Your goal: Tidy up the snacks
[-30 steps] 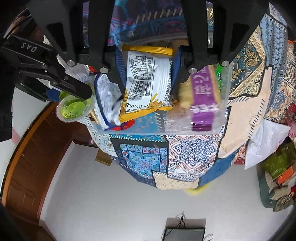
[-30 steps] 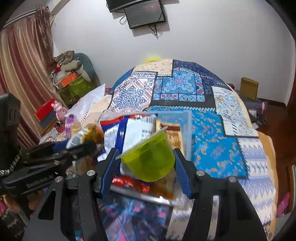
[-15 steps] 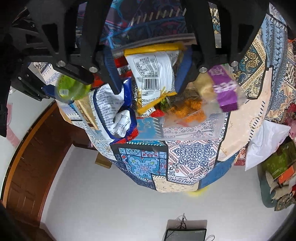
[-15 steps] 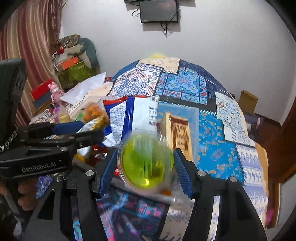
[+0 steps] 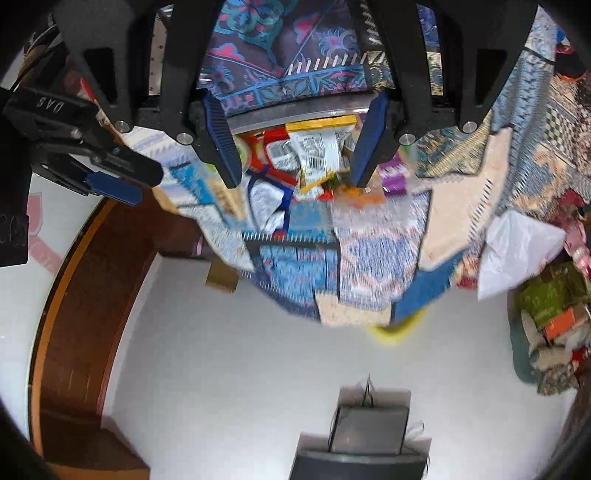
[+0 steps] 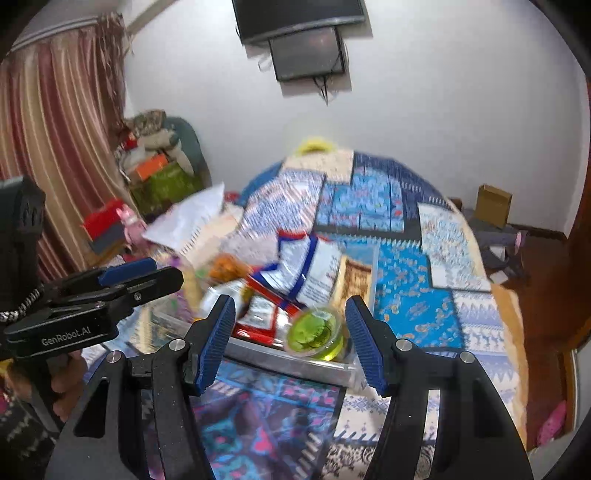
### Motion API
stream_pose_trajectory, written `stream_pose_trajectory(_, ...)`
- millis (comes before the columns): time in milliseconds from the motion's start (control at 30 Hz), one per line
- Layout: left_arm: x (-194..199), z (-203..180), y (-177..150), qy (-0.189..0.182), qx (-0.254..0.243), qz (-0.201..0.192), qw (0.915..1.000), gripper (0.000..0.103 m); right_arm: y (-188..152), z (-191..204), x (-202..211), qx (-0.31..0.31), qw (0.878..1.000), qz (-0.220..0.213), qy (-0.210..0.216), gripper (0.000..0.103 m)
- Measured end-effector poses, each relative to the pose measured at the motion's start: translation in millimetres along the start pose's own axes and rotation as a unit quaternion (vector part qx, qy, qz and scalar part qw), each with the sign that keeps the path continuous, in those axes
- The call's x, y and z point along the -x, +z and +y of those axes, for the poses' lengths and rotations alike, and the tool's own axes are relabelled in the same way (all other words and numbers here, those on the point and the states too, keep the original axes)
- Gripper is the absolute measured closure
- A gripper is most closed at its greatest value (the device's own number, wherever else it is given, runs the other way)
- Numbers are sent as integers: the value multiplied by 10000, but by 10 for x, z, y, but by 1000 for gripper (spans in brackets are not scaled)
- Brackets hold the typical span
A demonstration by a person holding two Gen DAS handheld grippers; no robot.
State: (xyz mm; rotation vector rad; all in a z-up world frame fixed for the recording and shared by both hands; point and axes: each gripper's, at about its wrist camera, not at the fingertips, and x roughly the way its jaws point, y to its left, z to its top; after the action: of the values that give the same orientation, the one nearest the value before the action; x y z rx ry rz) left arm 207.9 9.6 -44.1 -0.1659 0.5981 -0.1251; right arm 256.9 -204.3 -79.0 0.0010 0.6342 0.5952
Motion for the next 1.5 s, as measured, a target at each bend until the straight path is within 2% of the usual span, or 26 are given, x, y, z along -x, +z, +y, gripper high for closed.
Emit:
stream_pose_trajectory(133, 530, -114, 40, 61, -142, -537, 9984, 41, 84, 127, 416, -57, 9990, -433, 96, 44)
stream_pose_trajectory(167, 625, -125, 46, 64, -166, -623, 9979, 38, 96, 151, 510, -78, 9985, -535, 132, 44)
stream_pose_trajectory(233, 845, -158, 37, 70, -193, -853, 9961, 26, 113, 219, 717, -93, 9970, -747, 181, 43)
stream_pose_trajectory(267, 962, -175, 29, 80, -213, -982, 9949, 24, 119, 249, 789, -86, 9964, -823, 190, 41)
stream_pose_trajectory(433, 1336, -242, -12, 156, -276, -1378, 9899, 4, 76, 466, 1127, 91, 9927, -1204, 45, 18)
stream_pose_trajectory(500, 1442, -290, -41, 303, -386, -1527, 9871, 1, 46, 525, 1208, 111, 9913, -1308, -21, 10)
stream_pose_trajectory(533, 1471, -313, -53, 348, -426, -1561, 9862, 1, 30, 542, 1234, 107, 9908, -1346, -48, 5)
stream_pose_trajectory(600, 1512, -334, -79, 368, -452, -1562, 9860, 1, -1, 560, 1276, 68, 9899, -1416, -76, 0)
stream_pose_trajectory(1500, 1618, -391, -226, 374, -529, -1535, 9860, 1, -133, 615, 1384, 120, 9898, -1401, -237, 0)
